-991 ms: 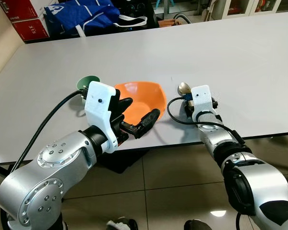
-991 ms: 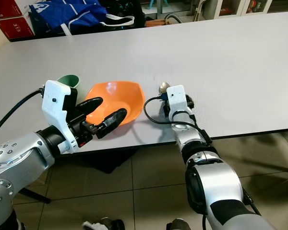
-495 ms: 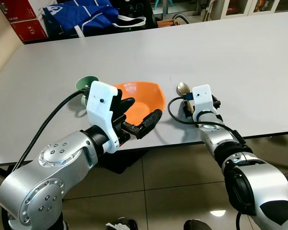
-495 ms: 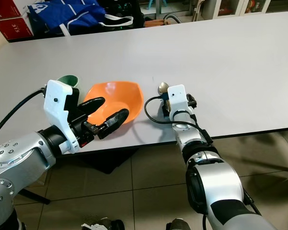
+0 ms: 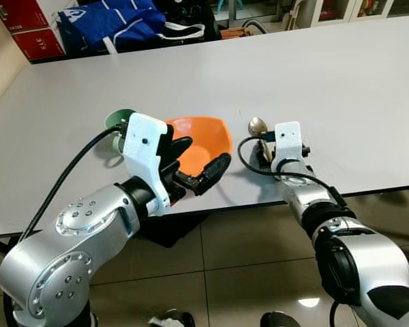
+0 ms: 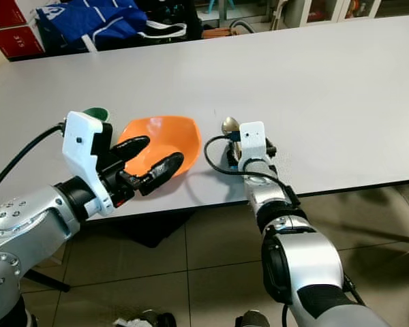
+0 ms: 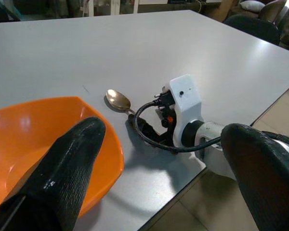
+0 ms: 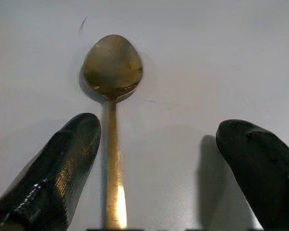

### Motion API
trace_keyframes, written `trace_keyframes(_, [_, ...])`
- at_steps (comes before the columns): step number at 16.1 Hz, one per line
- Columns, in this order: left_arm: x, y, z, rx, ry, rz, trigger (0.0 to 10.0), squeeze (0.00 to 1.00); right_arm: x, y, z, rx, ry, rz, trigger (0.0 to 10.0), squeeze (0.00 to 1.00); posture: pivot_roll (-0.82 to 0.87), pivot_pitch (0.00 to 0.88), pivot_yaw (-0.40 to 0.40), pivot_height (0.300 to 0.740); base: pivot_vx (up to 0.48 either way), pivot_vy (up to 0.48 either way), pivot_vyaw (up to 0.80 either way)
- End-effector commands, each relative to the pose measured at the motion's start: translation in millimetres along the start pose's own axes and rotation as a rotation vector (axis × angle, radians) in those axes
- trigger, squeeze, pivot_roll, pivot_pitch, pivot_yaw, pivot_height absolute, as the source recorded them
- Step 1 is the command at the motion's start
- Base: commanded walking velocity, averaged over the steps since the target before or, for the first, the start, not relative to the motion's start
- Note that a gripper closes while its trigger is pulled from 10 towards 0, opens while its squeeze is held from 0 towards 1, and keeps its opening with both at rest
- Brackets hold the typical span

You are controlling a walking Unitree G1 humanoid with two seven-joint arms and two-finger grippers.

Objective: Setting the table

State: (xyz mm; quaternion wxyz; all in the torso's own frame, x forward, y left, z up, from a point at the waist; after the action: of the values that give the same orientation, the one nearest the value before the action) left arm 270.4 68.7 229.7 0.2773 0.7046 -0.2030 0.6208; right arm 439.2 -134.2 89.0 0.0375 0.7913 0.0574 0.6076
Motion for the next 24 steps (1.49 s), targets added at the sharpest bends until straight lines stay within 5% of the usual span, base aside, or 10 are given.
trace_keyframes(1, [1.0, -0.5, 1.6, 0.001, 0.001, 0.005, 10.0, 0.00, -10.7, -21.1, -2.7, 0.073, -0.033, 0.037, 10.0, 0.00, 0.05, 0.117, 0.123, 0.740, 0.000, 0.000, 0.00])
trace_keyframes(7, [1.4, 0.4, 3.8, -0.003, 0.007, 0.001, 10.0, 0.00, 2.5, -33.3, -2.3, 0.132, 0.018, 0.061, 10.0, 0.00, 0.04, 0.118, 0.121, 0.740, 0.000, 0.000, 0.00])
trace_keyframes(11, [2.0, -0.5, 5.3, -0.003, 0.011, -0.001, 10.0, 0.00, 8.4, -20.9, -1.4, 0.072, 0.059, -0.043, 10.0, 0.00, 0.03, 0.117, 0.122, 0.740, 0.000, 0.000, 0.00])
trace_keyframes(17, [2.7, -1.1, 7.8, -0.002, 0.020, -0.002, 10.0, 0.00, 25.7, -17.2, -0.6, 0.060, 0.130, -0.021, 10.0, 0.00, 0.02, 0.104, 0.116, 0.740, 0.000, 0.000, 0.00])
trace_keyframes(24, [9.5, -6.2, 13.1, 0.002, 0.050, 0.013, 10.0, 0.00, 78.7, -9.9, 1.1, 0.058, 0.284, 0.045, 10.0, 0.00, 0.00, 0.057, 0.109, 0.740, 0.000, 0.000, 0.00])
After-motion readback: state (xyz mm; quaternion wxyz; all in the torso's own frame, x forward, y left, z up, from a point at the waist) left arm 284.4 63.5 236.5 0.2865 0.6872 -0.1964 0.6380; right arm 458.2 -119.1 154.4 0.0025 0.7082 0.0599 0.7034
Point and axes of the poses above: a point about 5 cm out from each wrist's last joint towards the gripper, its own z axis pointing out of the wrist towards the gripper, its own x axis along the axis of the wrist's last joint, y = z × x, the point moved 6 cm from there along z, pointing out of the wrist towards the gripper, and after that the axes turned 1 degree about z, right-handed, at the moved point
